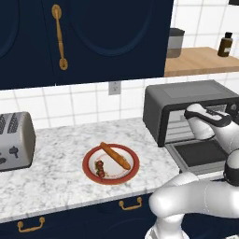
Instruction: Pick up the kebab skewer and baguette bread, and place them inside the toaster oven. Close the toaster oven door and start by setting the timer.
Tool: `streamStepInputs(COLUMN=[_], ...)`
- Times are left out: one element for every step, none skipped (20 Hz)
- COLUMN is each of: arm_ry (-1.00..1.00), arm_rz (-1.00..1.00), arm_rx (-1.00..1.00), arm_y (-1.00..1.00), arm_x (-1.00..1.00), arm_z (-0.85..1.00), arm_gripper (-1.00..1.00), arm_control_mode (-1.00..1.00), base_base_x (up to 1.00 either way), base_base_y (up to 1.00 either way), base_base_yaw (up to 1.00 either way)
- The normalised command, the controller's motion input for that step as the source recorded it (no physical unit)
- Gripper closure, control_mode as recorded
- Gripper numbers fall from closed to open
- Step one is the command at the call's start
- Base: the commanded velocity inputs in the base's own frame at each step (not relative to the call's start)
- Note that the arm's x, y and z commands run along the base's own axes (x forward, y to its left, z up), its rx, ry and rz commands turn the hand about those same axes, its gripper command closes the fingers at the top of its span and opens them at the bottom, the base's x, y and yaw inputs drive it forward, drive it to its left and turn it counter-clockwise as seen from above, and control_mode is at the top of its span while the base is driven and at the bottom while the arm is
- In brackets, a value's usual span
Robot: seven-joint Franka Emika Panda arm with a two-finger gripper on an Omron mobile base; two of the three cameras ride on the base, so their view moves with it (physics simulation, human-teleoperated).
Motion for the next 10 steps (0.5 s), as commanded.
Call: streamStepInputs(arm_ry=[0.0, 0.0, 0.0, 0.0, 0.0, 0.0, 0.0, 0.0, 0.0, 0.0], arm_rz=[0.0, 0.0, 0.0, 0.0, 0.0, 0.0, 0.0, 0.0, 0.0, 0.0], arm_rx=[0.0, 0.0, 0.0, 0.0, 0.0, 0.0, 0.0, 0.0, 0.0, 0.0], arm_y=[0.0, 0.0, 0.0, 0.0, 0.0, 0.0, 0.0, 0.0, 0.0, 0.0], arm_x=[0.04, 0.0, 0.07, 0.18, 0.24, 0.28, 0.25, 0.24, 0.28, 0.33], arm_z=[-0.29, -0.3, -0.2, 0.0, 0.0, 0.0, -0.01, 0.0, 0.0, 0.0], arm_gripper=[-1.0, -1.0, -1.0, -1.0, -1.0, -1.0, -1.0, -1.0, -1.0, -1.0], arm_control_mode=[-1.0, -1.0, -1.0, -1.0, -1.0, -1.0, -1.0, -1.0, -1.0, -1.0], base_base_x=[0.0, 0.0, 0.0, 0.0, 0.0, 0.0, 0.0, 0.0, 0.0, 0.0], base_base_y=[0.0, 0.0, 0.0, 0.0, 0.0, 0.0, 0.0, 0.0, 0.0, 0.0], base_base_yaw=[0.0, 0.0, 0.0, 0.0, 0.0, 0.0, 0.0, 0.0, 0.0, 0.0])
